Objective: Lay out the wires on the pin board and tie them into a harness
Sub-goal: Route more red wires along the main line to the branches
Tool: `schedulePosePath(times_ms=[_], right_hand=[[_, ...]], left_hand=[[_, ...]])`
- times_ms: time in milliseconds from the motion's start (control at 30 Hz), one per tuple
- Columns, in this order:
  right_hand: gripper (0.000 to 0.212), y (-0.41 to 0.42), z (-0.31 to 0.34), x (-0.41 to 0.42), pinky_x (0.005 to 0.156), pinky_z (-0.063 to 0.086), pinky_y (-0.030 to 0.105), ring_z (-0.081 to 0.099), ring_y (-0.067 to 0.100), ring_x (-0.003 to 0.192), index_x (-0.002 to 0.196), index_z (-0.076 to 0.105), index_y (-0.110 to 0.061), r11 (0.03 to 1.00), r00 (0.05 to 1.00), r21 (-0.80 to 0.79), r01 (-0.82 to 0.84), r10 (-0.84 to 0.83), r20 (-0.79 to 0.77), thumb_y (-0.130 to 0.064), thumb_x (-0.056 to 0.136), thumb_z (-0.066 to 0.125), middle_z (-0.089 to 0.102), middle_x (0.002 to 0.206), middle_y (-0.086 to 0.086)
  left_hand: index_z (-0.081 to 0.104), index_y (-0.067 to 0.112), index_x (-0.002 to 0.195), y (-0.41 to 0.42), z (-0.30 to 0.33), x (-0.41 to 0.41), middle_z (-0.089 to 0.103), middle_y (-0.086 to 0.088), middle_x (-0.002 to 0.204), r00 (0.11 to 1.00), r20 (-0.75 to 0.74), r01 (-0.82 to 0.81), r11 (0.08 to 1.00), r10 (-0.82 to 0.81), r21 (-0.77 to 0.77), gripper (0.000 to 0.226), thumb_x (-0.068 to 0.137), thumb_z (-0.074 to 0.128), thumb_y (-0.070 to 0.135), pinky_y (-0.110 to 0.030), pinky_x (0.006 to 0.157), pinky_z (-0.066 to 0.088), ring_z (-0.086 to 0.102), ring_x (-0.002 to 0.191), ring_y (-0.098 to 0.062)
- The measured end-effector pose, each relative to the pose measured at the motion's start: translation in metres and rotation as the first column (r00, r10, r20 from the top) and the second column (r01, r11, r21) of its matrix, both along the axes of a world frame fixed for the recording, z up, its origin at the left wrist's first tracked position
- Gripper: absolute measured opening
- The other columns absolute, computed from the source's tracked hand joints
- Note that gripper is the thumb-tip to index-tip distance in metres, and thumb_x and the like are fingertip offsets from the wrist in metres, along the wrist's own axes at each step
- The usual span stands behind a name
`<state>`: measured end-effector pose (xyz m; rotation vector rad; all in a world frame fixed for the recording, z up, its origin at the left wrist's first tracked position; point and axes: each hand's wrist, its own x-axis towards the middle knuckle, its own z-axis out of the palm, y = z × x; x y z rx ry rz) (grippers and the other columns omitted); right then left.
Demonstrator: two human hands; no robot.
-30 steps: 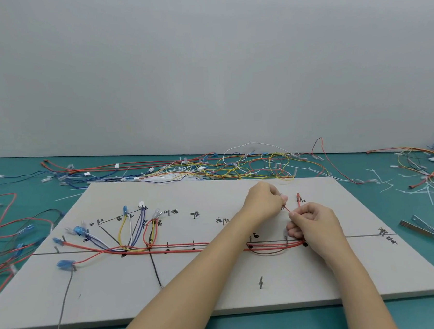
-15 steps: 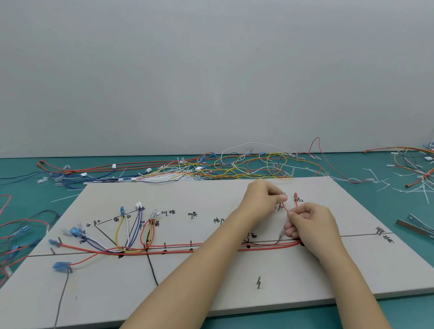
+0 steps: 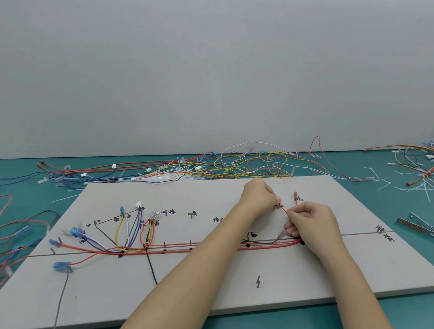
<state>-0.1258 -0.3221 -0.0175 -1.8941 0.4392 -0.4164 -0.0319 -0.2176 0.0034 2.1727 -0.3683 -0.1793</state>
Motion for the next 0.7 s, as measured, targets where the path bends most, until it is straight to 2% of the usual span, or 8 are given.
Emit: schedulePosePath(times_ms=[200,267,367,433,567,700], right_hand=[[0.016,0.0,0.001,-0.001,0.044,0.047,0.02,0.06,0.013,0.042,0.075,0.064,-0.006,1.0,1.0,0.014,-0.006,0.006,0.007,-0.001,0.087,0.054,0.067,0.052,0.007],[0.016,0.0,0.001,-0.001,0.044,0.047,0.021,0.06,0.014,0.042,0.075,0.064,-0.006,1.0,1.0,0.018,-0.007,0.007,0.007,0.0,0.086,0.054,0.067,0.053,0.007],[0.016,0.0,0.001,-0.001,0.048,0.049,0.026,0.06,0.016,0.043,0.076,0.065,-0.006,1.0,1.0,0.02,-0.01,0.009,0.007,0.001,0.086,0.054,0.067,0.053,0.008],[0.016,0.0,0.001,-0.002,0.046,0.049,0.023,0.06,0.016,0.043,0.076,0.065,-0.005,1.0,1.0,0.023,-0.013,0.013,0.012,0.001,0.085,0.053,0.067,0.053,0.008],[0.014,0.001,0.003,-0.004,0.043,0.048,0.02,0.062,0.016,0.044,0.076,0.066,-0.006,1.0,0.999,0.02,-0.015,0.014,0.034,0.002,0.083,0.056,0.067,0.054,0.007],[0.013,0.004,0.008,-0.006,0.046,0.049,0.025,0.062,0.015,0.047,0.076,0.068,-0.008,0.998,0.995,0.063,0.0,-0.006,0.098,0.002,0.081,0.06,0.067,0.055,0.006]], left_hand=[[0.078,0.006,0.088,0.006,0.003,-0.006,0.063,-0.004,0.075,0.999,0.038,-0.008,0.999,0.006,0.037,0.014,0.084,0.074,0.019,-0.024,0.071,0.043,0.057,0.08,-0.016],[0.077,0.005,0.085,0.009,0.004,-0.01,0.064,-0.006,0.074,0.998,0.063,0.002,0.997,-0.007,0.073,0.013,0.085,0.073,0.017,-0.025,0.07,0.044,0.061,0.082,-0.022],[0.075,0.003,0.087,0.014,0.005,-0.018,0.07,-0.014,0.09,0.992,0.125,-0.003,0.988,-0.017,0.156,0.011,0.085,0.068,0.011,-0.031,0.074,0.052,0.065,0.091,-0.03],[0.074,0.004,0.089,0.018,0.006,-0.024,0.069,-0.016,0.095,0.983,0.179,-0.005,0.976,-0.035,0.216,0.011,0.085,0.064,0.008,-0.033,0.076,0.054,0.064,0.092,-0.033],[0.073,0.007,0.09,0.023,0.01,-0.039,0.068,-0.014,0.098,0.972,0.222,0.019,0.963,-0.081,0.269,0.012,0.085,0.062,0.009,-0.033,0.076,0.054,0.064,0.092,-0.032],[0.072,0.01,0.085,0.028,0.015,-0.059,0.069,-0.012,0.093,0.966,0.231,0.046,0.96,-0.112,0.276,0.012,0.083,0.06,0.007,-0.03,0.069,0.051,0.064,0.087,-0.03]])
